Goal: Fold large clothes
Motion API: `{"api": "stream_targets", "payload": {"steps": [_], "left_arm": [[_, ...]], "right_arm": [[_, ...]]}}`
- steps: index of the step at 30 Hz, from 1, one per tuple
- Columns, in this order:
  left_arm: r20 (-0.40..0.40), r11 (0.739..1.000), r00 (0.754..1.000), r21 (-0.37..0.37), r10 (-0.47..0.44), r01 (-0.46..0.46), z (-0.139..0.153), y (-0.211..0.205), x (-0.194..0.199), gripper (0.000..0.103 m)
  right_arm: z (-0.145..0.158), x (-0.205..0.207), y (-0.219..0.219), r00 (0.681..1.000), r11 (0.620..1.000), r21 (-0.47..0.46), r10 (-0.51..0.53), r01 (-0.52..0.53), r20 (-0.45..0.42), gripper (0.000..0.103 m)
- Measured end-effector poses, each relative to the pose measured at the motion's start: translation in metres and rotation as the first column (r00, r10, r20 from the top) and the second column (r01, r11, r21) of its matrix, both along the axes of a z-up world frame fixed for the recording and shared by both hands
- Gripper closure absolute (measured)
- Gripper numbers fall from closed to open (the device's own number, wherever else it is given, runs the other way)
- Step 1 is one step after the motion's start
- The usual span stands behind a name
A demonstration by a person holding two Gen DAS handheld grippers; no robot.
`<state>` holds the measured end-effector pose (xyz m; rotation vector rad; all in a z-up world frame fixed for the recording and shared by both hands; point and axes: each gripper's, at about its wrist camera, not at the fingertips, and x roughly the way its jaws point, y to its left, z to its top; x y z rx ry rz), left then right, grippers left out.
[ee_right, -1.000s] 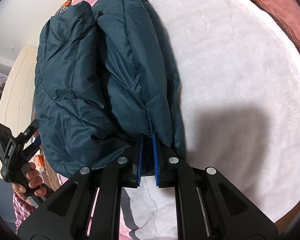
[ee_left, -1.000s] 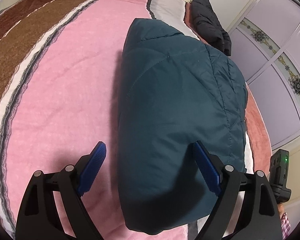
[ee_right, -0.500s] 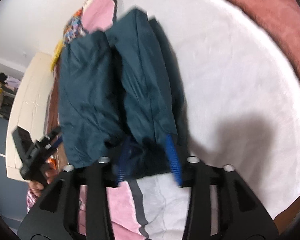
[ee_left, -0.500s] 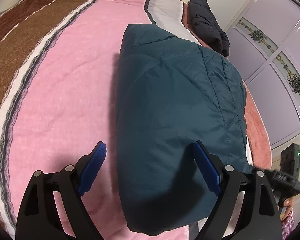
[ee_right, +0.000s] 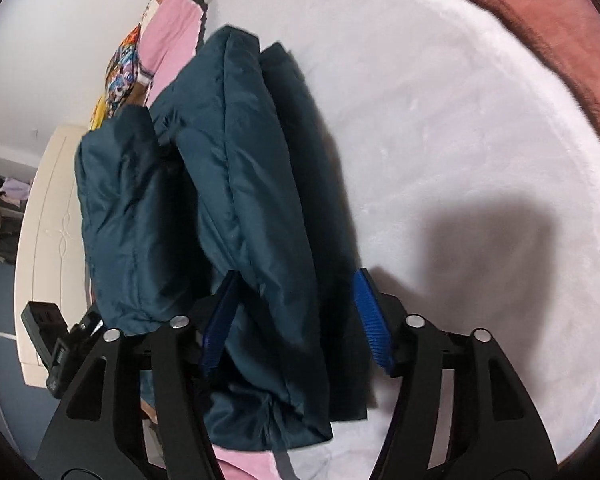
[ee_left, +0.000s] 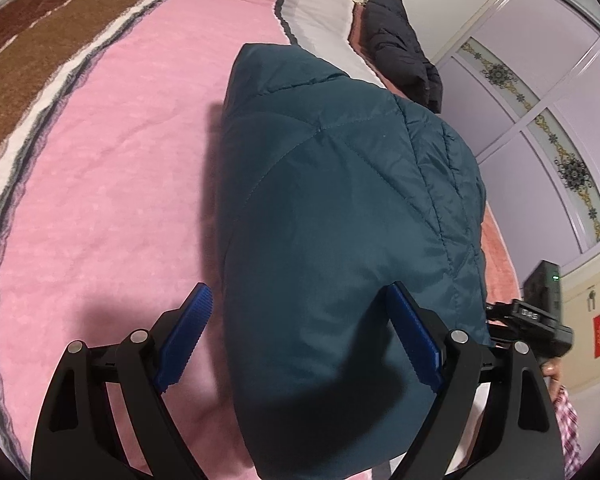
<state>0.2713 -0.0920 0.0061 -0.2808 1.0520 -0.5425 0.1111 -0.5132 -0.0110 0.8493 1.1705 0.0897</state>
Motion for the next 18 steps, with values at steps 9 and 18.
{"api": "stream_targets", "payload": {"steps": [9,18], "left_arm": [[-0.059,0.992,0.996,-0.113,-0.062,0.055,-0.02,-0.001,0.014,0.014],[-0.006,0.989,0.994,-0.093,-0.113,0.112,-0.016,-0.005,0.01,0.042]], "right_arm": [[-0.017,0.007,0.001,0.999,0.999,0.009,0.035,-0.035,-0.015,0.042],[-0.015,0.015,0.021,0.995,0.995,0.032,0.09,-0.091,0.032,0.082]]}}
